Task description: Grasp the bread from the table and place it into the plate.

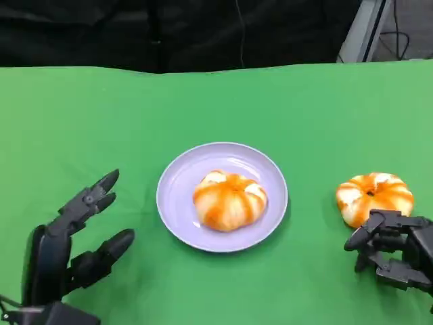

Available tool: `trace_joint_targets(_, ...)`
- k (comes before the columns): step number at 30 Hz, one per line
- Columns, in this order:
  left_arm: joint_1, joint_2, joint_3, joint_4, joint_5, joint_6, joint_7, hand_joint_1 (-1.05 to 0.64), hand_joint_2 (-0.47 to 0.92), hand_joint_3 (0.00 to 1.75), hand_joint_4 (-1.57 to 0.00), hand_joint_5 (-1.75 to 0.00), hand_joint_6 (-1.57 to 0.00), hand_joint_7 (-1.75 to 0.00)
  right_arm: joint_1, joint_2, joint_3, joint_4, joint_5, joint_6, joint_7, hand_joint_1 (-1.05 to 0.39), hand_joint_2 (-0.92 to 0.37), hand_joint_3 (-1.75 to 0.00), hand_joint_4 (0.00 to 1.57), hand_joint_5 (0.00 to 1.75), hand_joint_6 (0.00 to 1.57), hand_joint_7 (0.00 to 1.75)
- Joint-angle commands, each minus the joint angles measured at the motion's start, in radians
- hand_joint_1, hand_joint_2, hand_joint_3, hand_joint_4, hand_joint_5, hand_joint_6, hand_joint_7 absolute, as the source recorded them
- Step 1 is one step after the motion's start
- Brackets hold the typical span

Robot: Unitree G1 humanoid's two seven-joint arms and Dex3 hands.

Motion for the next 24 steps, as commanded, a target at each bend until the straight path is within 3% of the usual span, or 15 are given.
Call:
trace_joint_targets(1,0.001,0.018,0.02,0.027,-0.022,-0.033,-0.019,-0.68,0.92,0.39,-0.84,-0.01,-0.64,-0.01,0.003,-0.024,-0.013,-0.004,0.021,0.01,0.009,0.1,-0.79,-0.7,0.87,1.4,0.93,1.0)
trace_joint_targets(13,0.007,-0.015,0.052,0.084,-0.155,-0.084,-0.168,-0.68,0.92,0.38,-0.85,-0.01,-0.65,-0.01,0.002,-0.02,-0.014,-0.005,0.026,0.01,0.013,0.11,-0.81,-0.69,0.88,1.41,0.92,1.01)
trace_joint_targets(19,0.004,-0.057,0.085,0.112,-0.319,-0.099,-0.354,-0.47,0.92,0.29,-0.86,-0.01,-0.65,-0.01,0.0,-0.02,-0.012,-0.004,0.023,0.009,0.012,0.11,-0.81,-0.69,0.87,1.41,0.92,1.0)
trace_joint_targets(21,0.004,-0.074,0.102,0.113,-0.37,-0.091,-0.412,-0.33,0.92,0.2,-0.87,-0.01,-0.67,-0.01,0.0,-0.021,-0.011,-0.004,0.02,0.005,0.009,0.11,-0.8,-0.69,0.88,1.42,0.93,1.01)
trace_joint_targets(24,0.005,-0.097,0.129,0.109,-0.45,-0.065,-0.507,-0.3,0.92,0.18,-0.87,-0.01,-0.67,-0.01,0.0,-0.022,-0.012,-0.004,0.02,0.006,0.008,0.11,-0.79,-0.7,0.88,1.42,0.93,1.02)
